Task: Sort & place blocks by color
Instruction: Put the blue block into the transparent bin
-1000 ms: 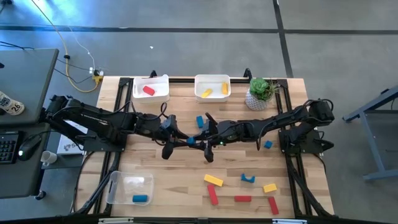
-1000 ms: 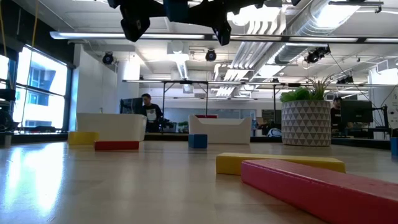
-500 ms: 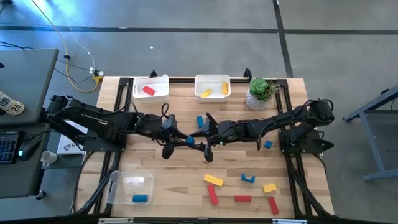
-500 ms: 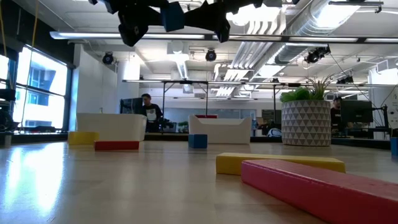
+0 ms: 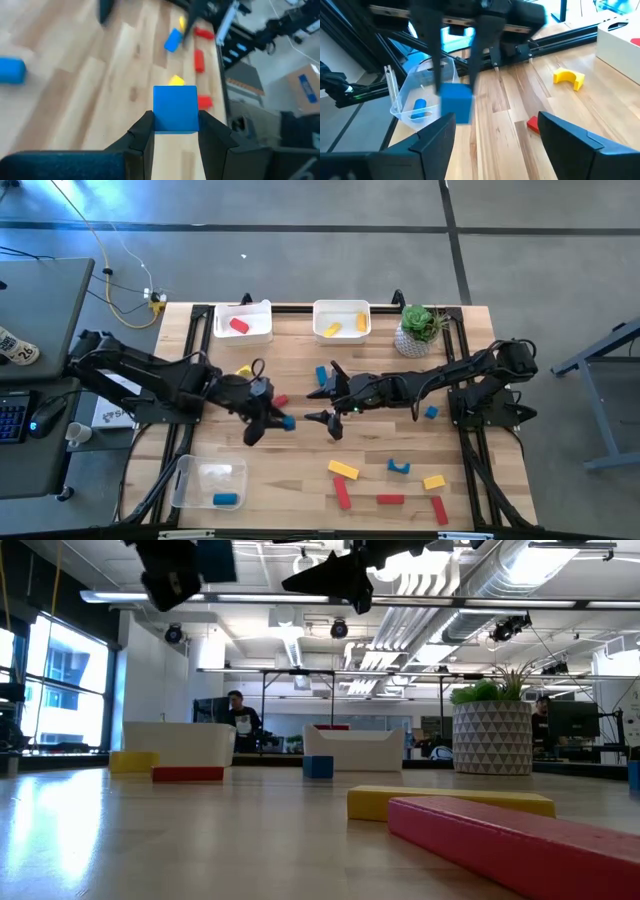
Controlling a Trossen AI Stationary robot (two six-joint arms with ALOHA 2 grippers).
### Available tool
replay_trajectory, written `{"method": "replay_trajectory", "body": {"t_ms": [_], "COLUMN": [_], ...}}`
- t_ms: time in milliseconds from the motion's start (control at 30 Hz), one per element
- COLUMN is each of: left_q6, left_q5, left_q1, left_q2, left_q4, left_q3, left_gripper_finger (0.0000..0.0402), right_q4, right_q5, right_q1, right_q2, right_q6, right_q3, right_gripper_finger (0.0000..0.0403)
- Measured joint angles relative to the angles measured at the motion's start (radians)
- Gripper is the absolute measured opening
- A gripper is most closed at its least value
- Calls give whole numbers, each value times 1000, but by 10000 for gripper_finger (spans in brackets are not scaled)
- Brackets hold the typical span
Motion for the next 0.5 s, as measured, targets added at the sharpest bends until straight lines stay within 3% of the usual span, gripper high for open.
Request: {"method": "replay_trajectory", "body": {"t_ms": [500], "left_q6": [-444], "left_q5": [0], "left_q1": [-382], "left_q2": [-11], "left_q4": [-231], "left_q3": [0], "left_gripper_finger": [89], "right_q4": [-84], "right_q5": [-15], "right_q1": [-22], "right_q2": [0], "right_q6": [1], "right_q3": [0], "right_gripper_finger": [268]}}
